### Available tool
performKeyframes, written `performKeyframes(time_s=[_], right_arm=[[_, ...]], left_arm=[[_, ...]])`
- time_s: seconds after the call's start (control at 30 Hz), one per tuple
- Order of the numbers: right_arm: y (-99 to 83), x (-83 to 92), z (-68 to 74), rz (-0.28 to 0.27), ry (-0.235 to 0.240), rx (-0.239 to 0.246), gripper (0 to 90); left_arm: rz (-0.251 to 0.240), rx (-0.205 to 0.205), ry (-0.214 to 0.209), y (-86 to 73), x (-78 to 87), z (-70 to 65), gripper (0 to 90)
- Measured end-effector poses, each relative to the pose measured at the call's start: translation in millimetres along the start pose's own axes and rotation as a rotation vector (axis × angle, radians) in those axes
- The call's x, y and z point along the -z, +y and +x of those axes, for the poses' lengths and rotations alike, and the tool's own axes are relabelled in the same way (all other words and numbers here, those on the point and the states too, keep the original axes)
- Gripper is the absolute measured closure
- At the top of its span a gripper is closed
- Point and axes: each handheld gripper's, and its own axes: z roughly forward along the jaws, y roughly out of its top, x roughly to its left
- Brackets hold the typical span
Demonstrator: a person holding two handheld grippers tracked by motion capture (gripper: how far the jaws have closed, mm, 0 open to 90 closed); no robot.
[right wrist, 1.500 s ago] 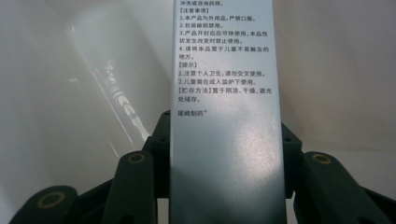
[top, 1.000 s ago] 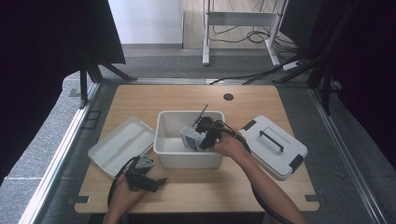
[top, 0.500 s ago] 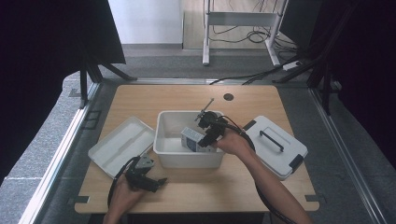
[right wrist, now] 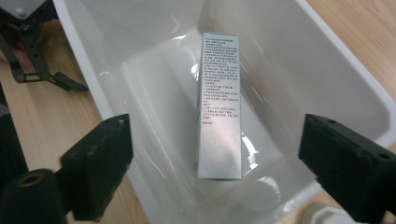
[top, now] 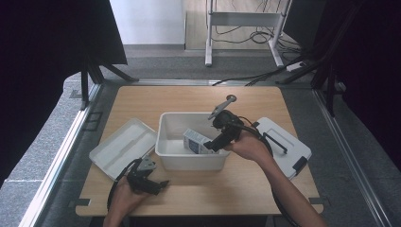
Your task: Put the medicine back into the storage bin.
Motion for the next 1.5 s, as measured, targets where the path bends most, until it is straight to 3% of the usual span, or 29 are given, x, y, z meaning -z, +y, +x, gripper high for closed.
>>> performKeyframes(time_s=[0.2,0.5,0.77,0.97,1.03,1.4,1.5], right_arm=[[-15.3,14.2,3.9,-0.042,-0.023,-0.010,0.1],[-41.5,26.3,9.9,-0.080,-0.023,-0.026,0.0],[-75.6,29.3,11.0,-0.123,-0.064,-0.056,0.0],[-105.5,13.6,6.1,-0.142,-0.088,-0.087,0.1],[-118.3,1.2,4.3,-0.145,-0.082,-0.108,0.0],[-153.1,-44.1,11.2,-0.187,-0.088,-0.126,0.0],[-158.7,-49.7,12.1,-0.189,-0.093,-0.132,0.0]], left_arm=[[-0.002,0.002,0.000,0.0,-0.1,-0.1,7.0],[0.014,-0.015,-0.019,0.8,-1.8,-0.9,0.7],[0.018,-0.015,-0.019,0.5,-1.8,-2.2,0.0],[0.017,-0.013,-0.015,0.3,-1.7,-2.8,0.0],[0.018,-0.012,-0.014,0.2,-1.6,-2.9,0.0],[0.020,-0.012,-0.012,0.2,-1.4,-3.2,0.0],[0.020,-0.012,-0.013,0.2,-1.4,-3.2,0.0]])
